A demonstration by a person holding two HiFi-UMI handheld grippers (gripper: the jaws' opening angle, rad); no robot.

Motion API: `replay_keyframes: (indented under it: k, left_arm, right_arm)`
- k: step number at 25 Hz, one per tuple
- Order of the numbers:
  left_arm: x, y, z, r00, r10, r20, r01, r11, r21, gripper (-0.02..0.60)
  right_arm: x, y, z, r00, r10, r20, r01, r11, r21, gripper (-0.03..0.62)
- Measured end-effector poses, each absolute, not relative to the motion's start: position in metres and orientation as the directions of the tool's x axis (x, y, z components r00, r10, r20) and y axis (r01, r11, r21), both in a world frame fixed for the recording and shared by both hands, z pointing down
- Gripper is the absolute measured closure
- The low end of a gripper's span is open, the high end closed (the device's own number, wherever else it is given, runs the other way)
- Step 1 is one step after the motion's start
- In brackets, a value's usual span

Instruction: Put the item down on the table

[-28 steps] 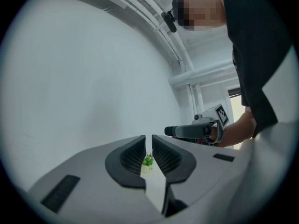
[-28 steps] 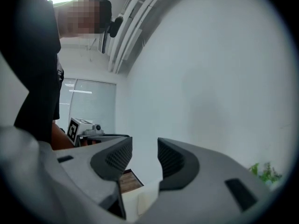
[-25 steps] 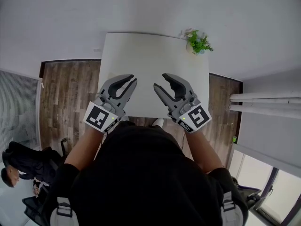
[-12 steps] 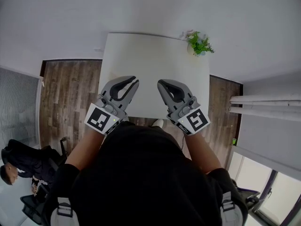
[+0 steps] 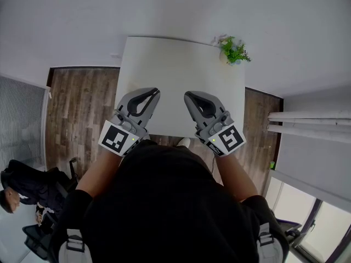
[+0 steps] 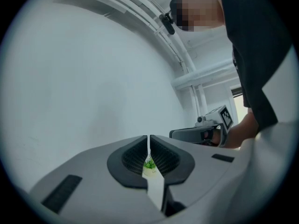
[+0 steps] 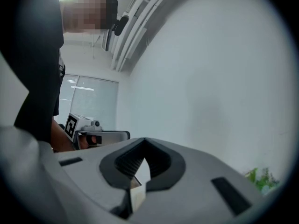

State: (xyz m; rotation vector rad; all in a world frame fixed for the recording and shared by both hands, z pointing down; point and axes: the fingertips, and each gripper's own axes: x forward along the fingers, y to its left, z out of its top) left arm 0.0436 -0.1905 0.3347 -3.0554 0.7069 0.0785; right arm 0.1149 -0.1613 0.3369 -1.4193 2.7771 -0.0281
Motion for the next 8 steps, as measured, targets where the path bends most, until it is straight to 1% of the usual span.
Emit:
replay_keyframes:
  k: [8]
  left_arm:
    - [0.0427, -0.1915, 0.3347, 0.898, -0.438, -0.048, -0.438, -0.899, 0.013, 0.572]
  right_arm:
    - [0.1133, -0.1632, 0.3370, -0.586, -0.810, -0.007, -0.810, 0.586, -0.020, 0.591]
